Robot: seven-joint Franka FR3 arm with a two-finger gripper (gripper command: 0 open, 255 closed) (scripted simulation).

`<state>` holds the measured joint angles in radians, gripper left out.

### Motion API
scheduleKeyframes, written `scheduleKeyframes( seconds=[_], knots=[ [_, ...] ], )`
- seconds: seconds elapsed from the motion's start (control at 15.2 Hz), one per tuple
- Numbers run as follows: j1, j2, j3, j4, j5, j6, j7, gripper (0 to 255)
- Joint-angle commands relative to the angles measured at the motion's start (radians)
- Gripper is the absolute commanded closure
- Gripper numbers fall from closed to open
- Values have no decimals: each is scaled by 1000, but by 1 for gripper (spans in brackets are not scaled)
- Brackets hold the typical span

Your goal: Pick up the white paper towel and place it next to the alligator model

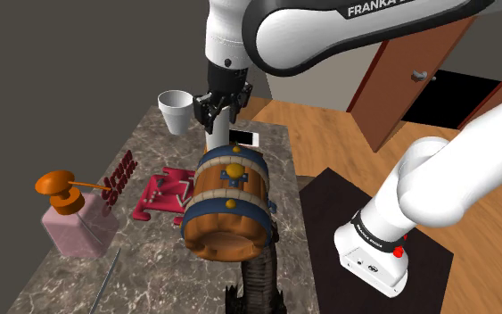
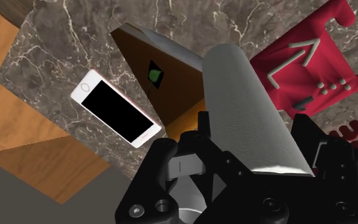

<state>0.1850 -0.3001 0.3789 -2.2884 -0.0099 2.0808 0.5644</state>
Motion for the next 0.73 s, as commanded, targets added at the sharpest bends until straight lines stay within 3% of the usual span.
scheduleKeyframes(
  seconds=[0.0,0.2,0.66],
  knots=[
    [-2,13,2,-33,-2,26,4,255],
    [-4,28,7,-59,-8,66,12,255],
    [-6,28,9,-59,-7,66,12,255]
  ],
)
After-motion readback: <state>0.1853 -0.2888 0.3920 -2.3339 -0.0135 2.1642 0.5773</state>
